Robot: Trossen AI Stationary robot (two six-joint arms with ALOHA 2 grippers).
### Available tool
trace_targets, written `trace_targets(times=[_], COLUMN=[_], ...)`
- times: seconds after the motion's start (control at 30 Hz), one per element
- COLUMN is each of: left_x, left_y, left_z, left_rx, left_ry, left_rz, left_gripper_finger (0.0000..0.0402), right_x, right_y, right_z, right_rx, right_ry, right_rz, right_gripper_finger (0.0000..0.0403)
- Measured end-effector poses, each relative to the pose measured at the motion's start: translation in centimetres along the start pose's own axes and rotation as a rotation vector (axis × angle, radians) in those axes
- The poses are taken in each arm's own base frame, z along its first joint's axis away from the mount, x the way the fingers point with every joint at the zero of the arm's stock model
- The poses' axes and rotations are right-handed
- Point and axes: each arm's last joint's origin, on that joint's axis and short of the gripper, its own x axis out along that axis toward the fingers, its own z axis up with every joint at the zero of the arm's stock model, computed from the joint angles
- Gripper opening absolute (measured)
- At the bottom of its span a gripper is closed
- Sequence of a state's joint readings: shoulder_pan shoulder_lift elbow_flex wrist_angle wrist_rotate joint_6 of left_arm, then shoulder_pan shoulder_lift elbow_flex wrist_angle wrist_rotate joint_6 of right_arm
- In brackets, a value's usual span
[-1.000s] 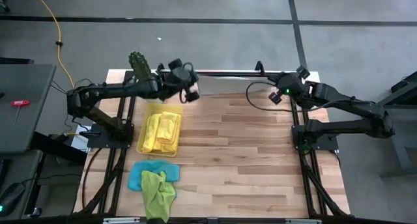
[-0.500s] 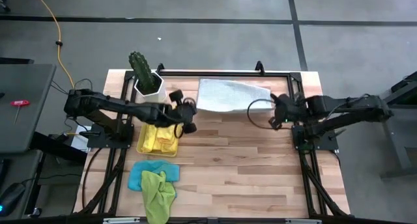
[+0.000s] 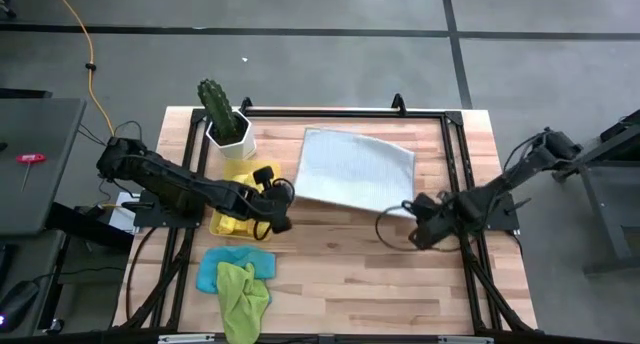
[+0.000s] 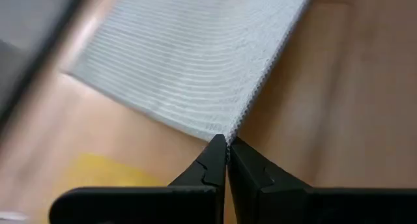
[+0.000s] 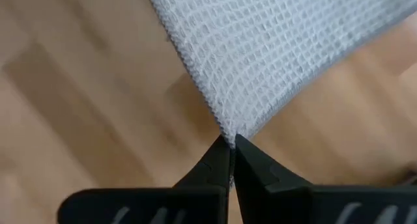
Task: Fold microfiber towels
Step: Fold the gray microfiber towel
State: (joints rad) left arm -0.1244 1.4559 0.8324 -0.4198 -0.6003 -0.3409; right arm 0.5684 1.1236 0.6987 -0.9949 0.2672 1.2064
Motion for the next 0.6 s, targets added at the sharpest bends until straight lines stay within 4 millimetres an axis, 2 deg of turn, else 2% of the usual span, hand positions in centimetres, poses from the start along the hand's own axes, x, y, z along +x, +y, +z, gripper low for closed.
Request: trace_targets(times=[0.13,0.37,0.47,0.6], left_x=[-0.7,-1.7,-1.8,-1.9], left_y=[-1.3,-2.8,-2.9,-2.1], left_z=[-0.4,-1.0,-1.0,-0.1], left_rx=[-0.039,-0.047,-0.042,-0.041], left_ry=[0.026,0.05,0.049,0.001], left_rz=[-0.131,-0.24,-0.245,-0.174], left_gripper_finger=[0.0,0.0,0.0,0.0], right_x=[0.3,0.8,0.7,-0.8], right_y=[1.5,3.6,4.0,3.5], right_z=[-1.5,-3.1,-3.2,-2.4], right_rx=[-0.001,0.003,-0.008,-0.011], right_ry=[0.088,0.188,0.216,0.191], right_rz=[0.057,0.163,0.201,0.121], right_gripper_finger=[0.0,0.0,0.0,0.0])
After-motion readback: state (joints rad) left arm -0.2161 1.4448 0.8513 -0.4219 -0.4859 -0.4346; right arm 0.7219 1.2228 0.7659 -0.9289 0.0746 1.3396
